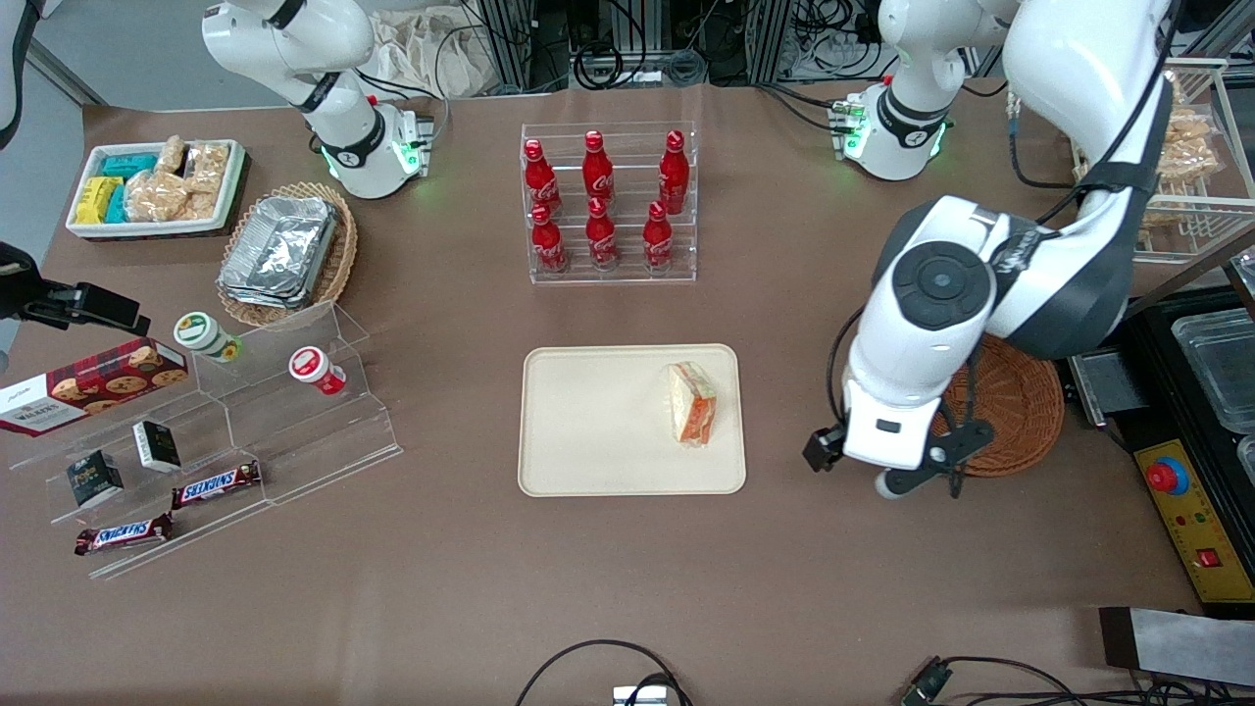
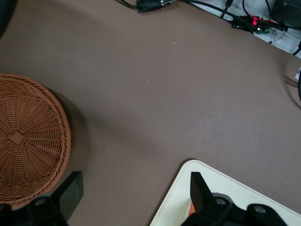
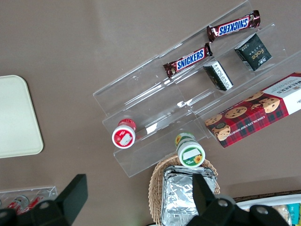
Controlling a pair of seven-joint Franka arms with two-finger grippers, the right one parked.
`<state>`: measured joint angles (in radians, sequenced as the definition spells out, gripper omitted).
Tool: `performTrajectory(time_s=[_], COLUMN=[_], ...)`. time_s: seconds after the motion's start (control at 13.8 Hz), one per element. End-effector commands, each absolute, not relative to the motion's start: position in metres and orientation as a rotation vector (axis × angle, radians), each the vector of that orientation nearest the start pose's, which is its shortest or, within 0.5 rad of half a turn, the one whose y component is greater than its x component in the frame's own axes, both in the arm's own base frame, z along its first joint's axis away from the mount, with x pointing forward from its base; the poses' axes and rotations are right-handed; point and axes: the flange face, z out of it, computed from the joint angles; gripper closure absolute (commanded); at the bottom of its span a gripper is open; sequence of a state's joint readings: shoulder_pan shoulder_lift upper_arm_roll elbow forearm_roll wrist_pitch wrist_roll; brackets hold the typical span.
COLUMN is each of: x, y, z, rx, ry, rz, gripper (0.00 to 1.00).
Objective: Place sandwich from basket to tray
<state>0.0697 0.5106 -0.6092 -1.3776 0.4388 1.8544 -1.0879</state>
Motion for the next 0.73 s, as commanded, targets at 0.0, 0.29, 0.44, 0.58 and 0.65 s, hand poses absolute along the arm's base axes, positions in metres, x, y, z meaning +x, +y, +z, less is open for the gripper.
performTrajectory(time_s=[0.0,0.29,0.44,0.58,0.65], x=[0.642,0.631,0.624,0.613,0.607], y=[-0.245,-0.193,-0.154,-0.134,-0.126], z=[0.474,0.491,0.504,0.509,0.514], rx=[-2.952,-2.952,-2.971,-2.964,-2.956], ry=[-0.785,-0.688,-0.625,-0.571,-0.538], rz=[-0.21,-0.169,-0.133,-0.121,-0.125], gripper=[0.0,0.0,0.0,0.0,0.0])
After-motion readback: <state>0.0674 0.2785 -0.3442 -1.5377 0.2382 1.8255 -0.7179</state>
